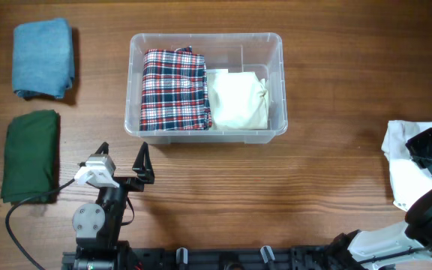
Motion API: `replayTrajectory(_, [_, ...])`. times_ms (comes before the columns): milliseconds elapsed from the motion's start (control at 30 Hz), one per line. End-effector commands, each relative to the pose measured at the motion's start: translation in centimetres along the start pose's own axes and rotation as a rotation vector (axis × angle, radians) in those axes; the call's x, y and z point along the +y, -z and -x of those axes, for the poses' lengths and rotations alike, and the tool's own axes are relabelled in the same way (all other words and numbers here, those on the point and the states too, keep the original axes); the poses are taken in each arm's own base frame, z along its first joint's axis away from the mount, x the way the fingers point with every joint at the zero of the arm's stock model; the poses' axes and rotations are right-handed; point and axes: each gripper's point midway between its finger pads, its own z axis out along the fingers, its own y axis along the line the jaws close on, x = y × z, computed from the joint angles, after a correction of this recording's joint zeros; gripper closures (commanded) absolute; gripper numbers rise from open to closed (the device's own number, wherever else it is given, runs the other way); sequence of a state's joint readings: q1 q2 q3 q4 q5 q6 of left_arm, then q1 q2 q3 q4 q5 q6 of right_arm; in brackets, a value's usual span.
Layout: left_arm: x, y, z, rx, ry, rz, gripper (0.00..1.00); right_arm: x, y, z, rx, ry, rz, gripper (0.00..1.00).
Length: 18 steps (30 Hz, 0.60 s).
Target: Pack container
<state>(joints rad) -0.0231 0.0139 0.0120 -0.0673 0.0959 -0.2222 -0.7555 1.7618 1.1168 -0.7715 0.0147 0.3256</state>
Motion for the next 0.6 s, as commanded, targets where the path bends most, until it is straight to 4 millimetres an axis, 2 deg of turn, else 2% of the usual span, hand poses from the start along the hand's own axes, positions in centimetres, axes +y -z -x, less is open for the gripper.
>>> replayTrajectory(0, [0.2,0.0,-0.1,0.0,-0.005,0.003,0.0,0.1,-1.6,-0.5,0.035,-0.013,-0.002,0.96])
replayTrajectory(200, [0.2,0.0,-0.1,0.0,-0.005,0.003,0.0,0.2,-3.4,-0.8,0.07,-0.012,-0.004,0.96])
replayTrajectory(367, [0.2,0.0,-0.1,0.0,-0.005,0.003,0.0,1.6,-4.6,-1.0,0.087,0.002,0.042,0.95])
replayTrajectory(567, [0.2,0.0,-0.1,0.0,-0.005,0.003,0.0,6.0,-5.9,-1.8,0.084,0.089,0.116,0.96])
